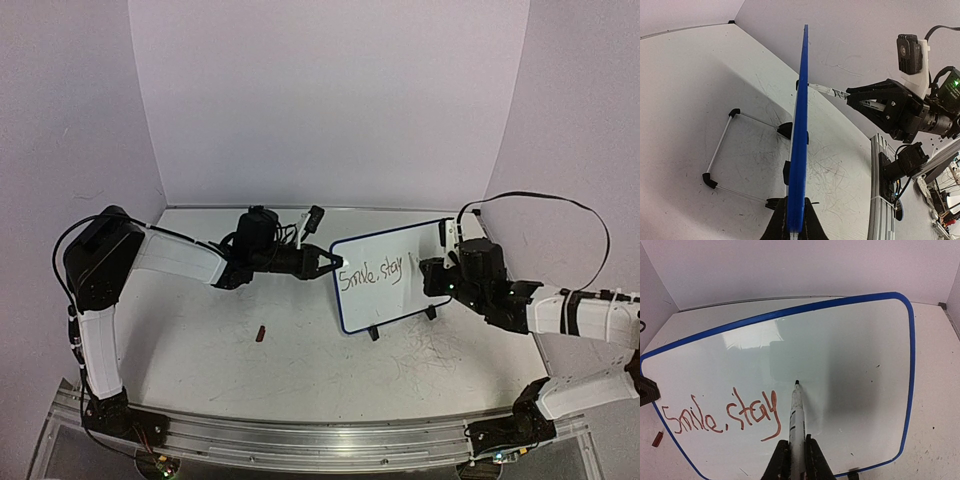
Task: Write a sentence on the whiteboard
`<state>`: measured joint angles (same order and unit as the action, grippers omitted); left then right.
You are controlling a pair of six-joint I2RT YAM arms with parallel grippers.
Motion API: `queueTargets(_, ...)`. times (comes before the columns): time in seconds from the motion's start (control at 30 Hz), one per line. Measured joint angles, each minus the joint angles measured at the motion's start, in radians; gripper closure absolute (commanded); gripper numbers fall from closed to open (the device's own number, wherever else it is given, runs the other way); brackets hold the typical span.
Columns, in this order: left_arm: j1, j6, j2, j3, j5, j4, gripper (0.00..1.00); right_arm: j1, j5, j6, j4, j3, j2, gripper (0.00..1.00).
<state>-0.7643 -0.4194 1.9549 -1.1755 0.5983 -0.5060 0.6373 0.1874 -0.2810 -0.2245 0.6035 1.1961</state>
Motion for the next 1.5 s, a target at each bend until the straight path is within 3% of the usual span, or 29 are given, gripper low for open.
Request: queueTargets(1.5, 0.0, -0.003, 0.0, 0.0, -0.003, 0.0, 1.0, 0.0, -0.067, -0.09, 0.029, -0.065, -0.026, 1.0)
